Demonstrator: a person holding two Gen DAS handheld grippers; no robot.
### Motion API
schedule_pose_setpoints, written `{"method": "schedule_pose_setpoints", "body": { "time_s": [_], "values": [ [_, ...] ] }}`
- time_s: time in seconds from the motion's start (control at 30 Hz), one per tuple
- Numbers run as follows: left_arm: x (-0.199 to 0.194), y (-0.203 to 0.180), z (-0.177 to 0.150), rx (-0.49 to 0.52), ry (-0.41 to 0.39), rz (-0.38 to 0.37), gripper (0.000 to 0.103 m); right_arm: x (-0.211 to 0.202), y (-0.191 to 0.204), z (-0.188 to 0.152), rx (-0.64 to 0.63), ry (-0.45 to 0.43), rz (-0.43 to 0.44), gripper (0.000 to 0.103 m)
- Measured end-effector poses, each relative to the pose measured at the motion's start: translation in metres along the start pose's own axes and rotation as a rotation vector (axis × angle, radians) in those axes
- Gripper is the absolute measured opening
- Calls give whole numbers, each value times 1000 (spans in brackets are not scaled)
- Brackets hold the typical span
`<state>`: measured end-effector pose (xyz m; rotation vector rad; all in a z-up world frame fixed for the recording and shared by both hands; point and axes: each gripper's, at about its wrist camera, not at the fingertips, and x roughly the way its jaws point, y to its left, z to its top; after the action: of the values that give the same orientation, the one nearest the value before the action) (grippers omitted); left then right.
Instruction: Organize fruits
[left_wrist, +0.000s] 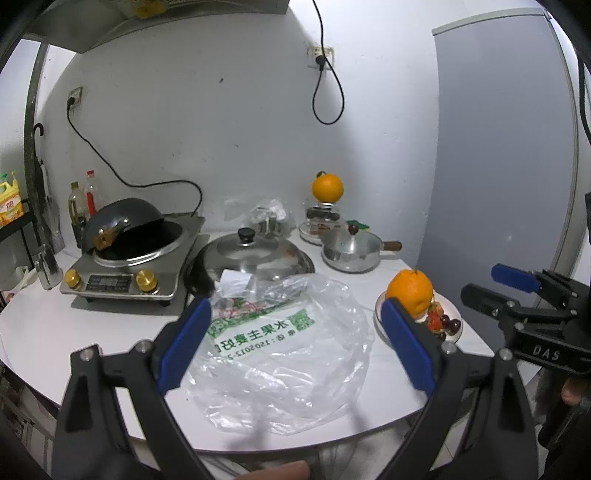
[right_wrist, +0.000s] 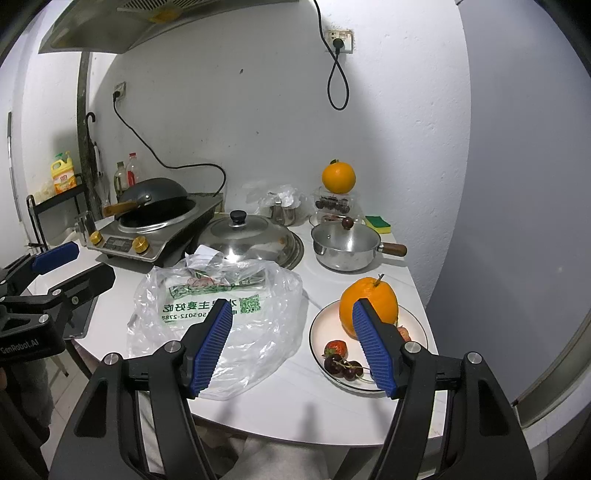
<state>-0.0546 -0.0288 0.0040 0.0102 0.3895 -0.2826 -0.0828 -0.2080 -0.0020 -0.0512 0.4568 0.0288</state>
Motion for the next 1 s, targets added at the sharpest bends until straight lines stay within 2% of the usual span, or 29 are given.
{"method": "schedule_pose_setpoints", "body": {
  "time_s": [1.0],
  "values": [
    [8, 0, -5, -7, 8, -4, 94, 13, -3, 0, 1, 12, 1, 71]
  ]
}}
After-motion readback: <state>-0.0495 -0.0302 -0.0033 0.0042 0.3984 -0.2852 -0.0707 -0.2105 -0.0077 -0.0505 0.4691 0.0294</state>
